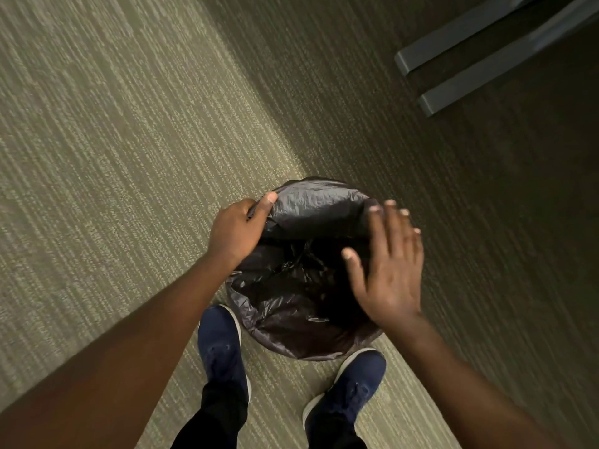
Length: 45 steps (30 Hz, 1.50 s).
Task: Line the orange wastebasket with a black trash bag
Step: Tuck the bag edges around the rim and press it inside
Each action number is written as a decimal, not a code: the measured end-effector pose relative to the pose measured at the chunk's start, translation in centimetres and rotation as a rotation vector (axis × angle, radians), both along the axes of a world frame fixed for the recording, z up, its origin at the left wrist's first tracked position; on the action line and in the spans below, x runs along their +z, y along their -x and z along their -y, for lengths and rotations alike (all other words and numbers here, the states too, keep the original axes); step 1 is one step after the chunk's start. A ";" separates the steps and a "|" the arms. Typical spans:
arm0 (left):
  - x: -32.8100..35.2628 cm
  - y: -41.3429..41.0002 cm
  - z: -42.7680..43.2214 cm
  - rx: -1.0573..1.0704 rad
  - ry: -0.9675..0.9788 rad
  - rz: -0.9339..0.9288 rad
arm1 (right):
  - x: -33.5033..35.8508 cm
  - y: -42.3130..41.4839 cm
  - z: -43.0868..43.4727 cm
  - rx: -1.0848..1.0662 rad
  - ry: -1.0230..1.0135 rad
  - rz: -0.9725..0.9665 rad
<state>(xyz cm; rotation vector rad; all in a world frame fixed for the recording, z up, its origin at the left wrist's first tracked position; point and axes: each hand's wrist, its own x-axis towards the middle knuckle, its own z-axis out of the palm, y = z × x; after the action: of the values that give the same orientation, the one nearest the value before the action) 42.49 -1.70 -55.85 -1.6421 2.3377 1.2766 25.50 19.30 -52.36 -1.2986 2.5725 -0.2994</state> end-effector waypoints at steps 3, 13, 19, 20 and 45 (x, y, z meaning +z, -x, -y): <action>-0.2 -0.1 -0.2 0.017 -0.003 -0.002 | -1.4 0.9 0.4 -0.344 -0.025 0.186; 0.9 -0.9 -0.6 0.126 -0.098 -0.104 | -2.3 -0.1 -2.2 -0.807 0.269 0.516; 2.2 -5.0 -2.2 0.349 -0.187 -0.101 | -0.6 1.6 -4.1 -0.992 0.339 0.503; 2.4 -5.8 -3.0 0.374 -0.253 -0.092 | -0.2 0.8 -4.4 -0.956 0.319 0.526; 9.4 -10.3 -2.6 0.724 -0.538 -0.062 | 7.2 -5.1 0.5 -0.994 0.277 1.138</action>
<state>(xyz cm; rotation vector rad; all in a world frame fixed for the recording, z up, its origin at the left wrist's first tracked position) 52.80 0.93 -46.42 -2.2941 1.2206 1.8461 30.61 18.82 -45.13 0.2828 1.8841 -1.1628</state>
